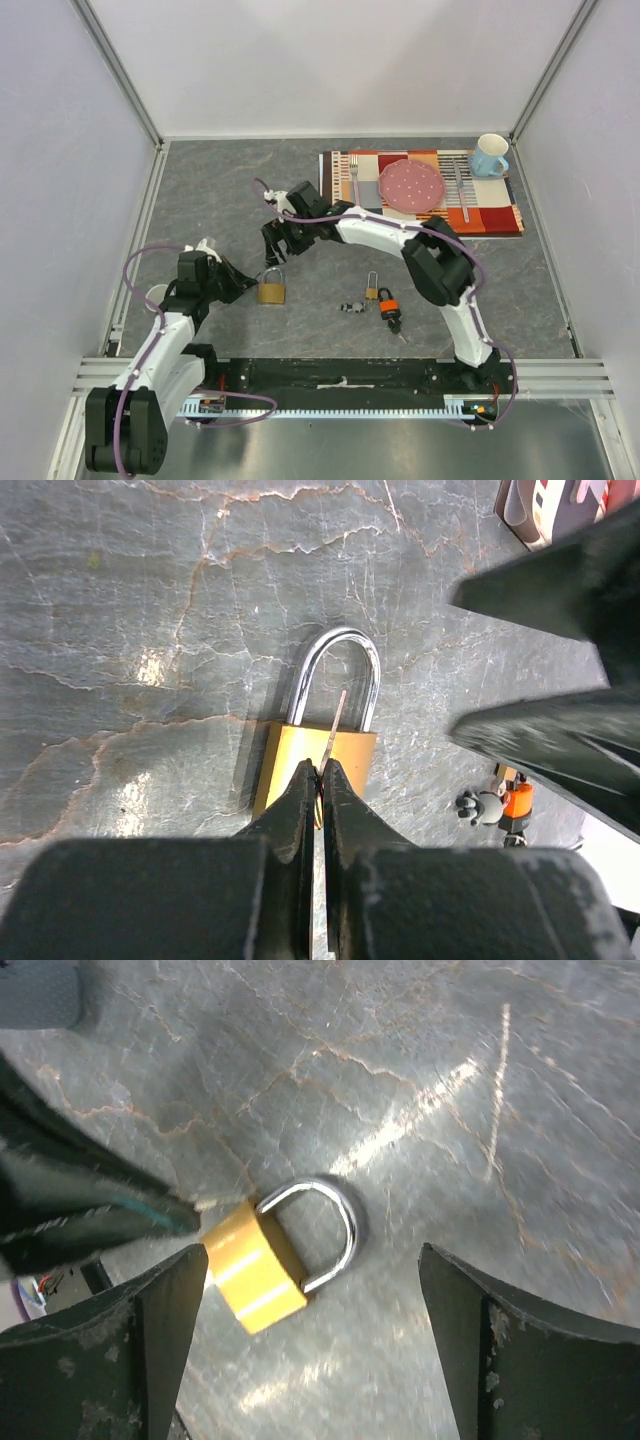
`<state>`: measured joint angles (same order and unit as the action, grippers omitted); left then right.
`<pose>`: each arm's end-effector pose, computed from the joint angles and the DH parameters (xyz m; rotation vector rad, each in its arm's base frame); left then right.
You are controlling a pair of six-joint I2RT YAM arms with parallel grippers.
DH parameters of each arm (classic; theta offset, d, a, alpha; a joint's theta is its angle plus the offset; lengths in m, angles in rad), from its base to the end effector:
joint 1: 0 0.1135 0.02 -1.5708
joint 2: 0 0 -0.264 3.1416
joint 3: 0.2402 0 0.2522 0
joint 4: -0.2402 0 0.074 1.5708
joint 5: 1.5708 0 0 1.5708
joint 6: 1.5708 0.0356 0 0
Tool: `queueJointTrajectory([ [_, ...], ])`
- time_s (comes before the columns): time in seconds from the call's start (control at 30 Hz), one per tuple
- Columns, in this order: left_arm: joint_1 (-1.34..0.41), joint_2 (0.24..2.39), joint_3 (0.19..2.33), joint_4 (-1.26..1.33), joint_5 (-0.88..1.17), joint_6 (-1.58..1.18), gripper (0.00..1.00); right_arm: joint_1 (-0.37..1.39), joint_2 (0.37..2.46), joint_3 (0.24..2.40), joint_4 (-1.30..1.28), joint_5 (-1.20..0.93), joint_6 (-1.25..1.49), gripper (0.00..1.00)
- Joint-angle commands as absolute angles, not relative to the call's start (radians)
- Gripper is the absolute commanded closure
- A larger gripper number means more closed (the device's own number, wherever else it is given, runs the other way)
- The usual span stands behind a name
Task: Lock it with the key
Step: Place the key at the center of the board.
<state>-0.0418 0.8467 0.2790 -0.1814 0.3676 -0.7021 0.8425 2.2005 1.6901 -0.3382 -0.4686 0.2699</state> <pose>0.1617 -0.0196 0.1571 -0.5909 2.3205 -0.7912 0.3131 0.3752 0.1802 -0.9499 2.4049 1.0355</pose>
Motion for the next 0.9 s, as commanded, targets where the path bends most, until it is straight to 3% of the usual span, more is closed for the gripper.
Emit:
queueJointTrajectory([
  [0.0, -0.037, 0.818, 0.275, -0.183, 0.328, -0.713, 0.98, 0.836, 1.955, 1.547, -0.164, -0.348, 0.296, 0.06],
  [0.33, -0.037, 0.859, 0.264, -0.166, 0.313, -0.703, 0.98, 0.785, 1.638, 1.175, 0.120, -0.319, 0.426, 0.02],
  [0.87, -0.037, 0.914, 0.259, -0.146, 0.305, -0.709, 0.98, 0.752, 1.624, 1.115, 0.169, -0.360, 0.468, 0.02],
])
